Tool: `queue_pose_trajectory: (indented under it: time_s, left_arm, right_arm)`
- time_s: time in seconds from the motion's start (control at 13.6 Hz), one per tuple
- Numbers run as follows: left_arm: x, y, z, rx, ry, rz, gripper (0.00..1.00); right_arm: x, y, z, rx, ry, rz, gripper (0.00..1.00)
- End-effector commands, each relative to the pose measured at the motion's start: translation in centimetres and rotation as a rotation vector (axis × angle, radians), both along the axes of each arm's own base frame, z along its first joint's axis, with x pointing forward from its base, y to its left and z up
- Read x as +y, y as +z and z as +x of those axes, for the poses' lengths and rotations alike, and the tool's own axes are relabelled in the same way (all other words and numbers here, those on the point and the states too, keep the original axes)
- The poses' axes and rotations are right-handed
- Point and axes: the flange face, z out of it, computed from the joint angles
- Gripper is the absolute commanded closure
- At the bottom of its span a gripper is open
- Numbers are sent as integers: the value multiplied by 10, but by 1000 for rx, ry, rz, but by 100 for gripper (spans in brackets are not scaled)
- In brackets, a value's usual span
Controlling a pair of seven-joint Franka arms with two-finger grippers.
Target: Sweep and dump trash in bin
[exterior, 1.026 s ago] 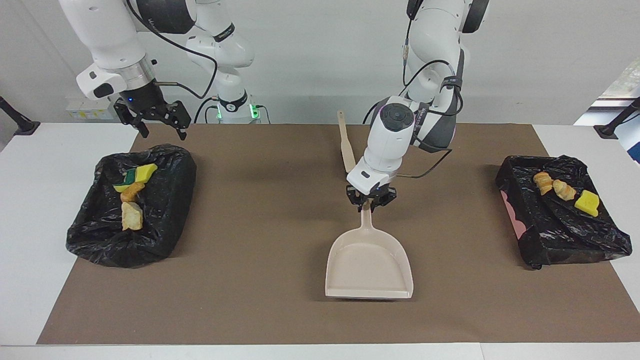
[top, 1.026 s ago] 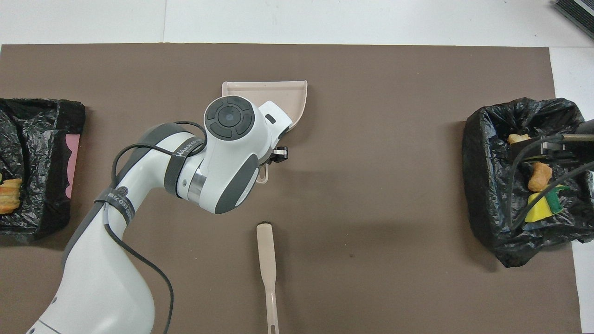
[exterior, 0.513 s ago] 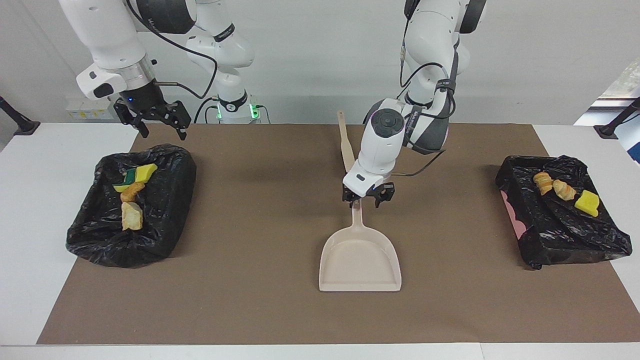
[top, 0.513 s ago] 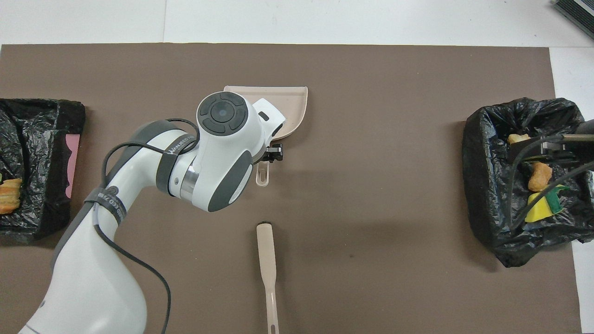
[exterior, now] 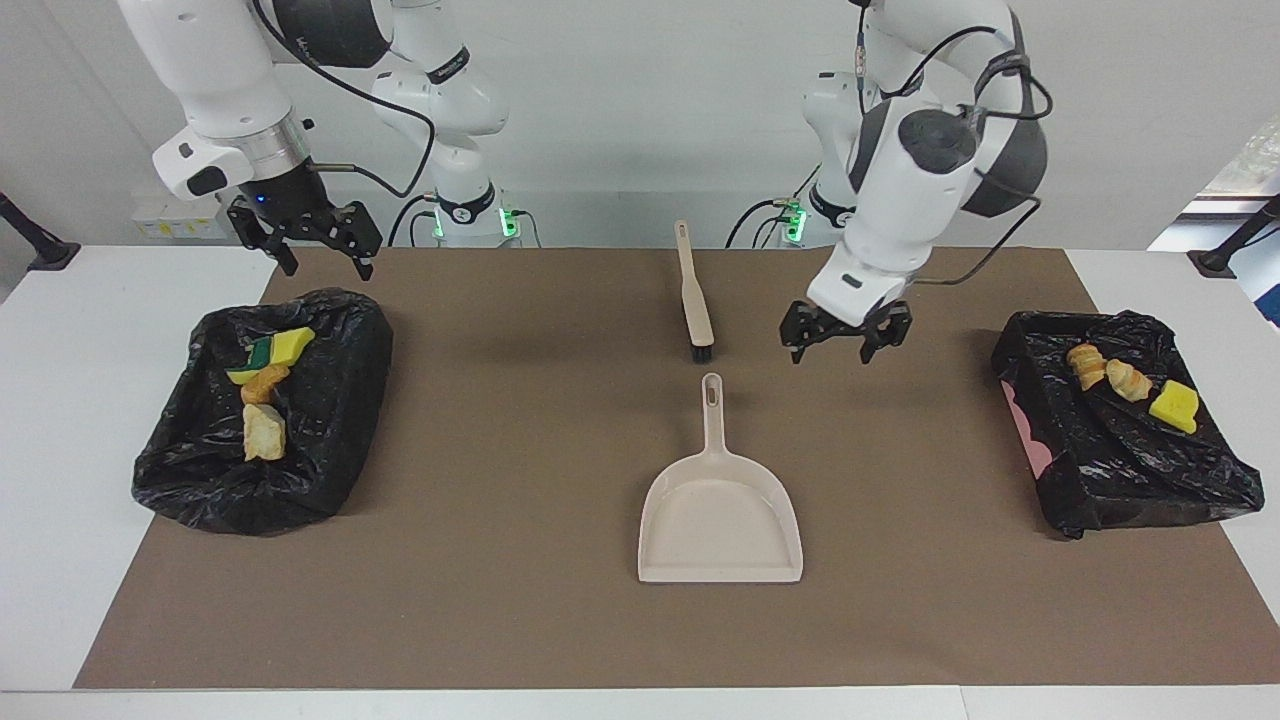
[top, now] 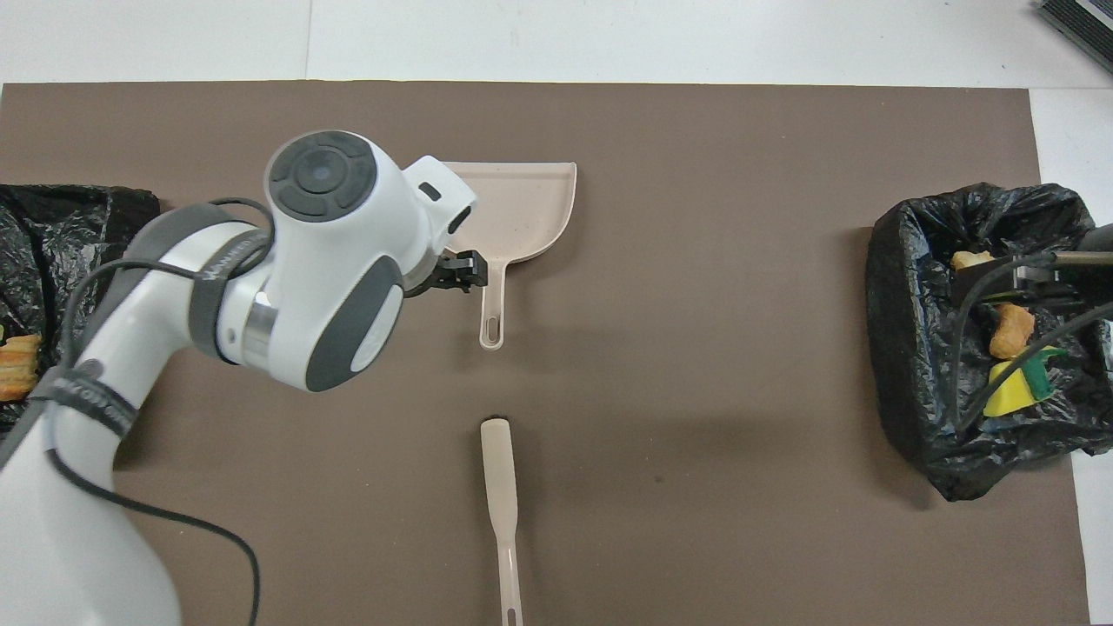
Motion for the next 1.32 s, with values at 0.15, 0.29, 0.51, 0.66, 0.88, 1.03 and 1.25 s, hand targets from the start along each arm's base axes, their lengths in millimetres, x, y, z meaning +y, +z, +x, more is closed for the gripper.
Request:
queue_pose_trajectory:
  time_s: [0.15,0.29,0.51,0.66,0.88,1.03,1.25]
  left_arm:
    - [90,69,-32,-31,-70,9,0]
    - [125,87,-40,-18,-74,14,0]
    - [145,130,-47,-6,-128,41,0]
    - [149,134,-43,-9,-117,40,0]
    - [150,138,-44,-32,-108,30,0]
    - [148,137,-47,-29,-107,34,0]
    - [145,132,-51,-18,-108,34,0]
  right_arm:
    - [-1,2,-7,1,-15,18,0]
    - [-1,2,-7,1,-15,18,0]
    - [-1,2,-7,1,-15,18,0]
    - [-1,2,-7,1,-15,18,0]
    - [-1,2,-7,1,-15,18,0]
    - [-1,2,-7,1,-15,18,0]
    - [-1,2,-7,1,-15,18,0]
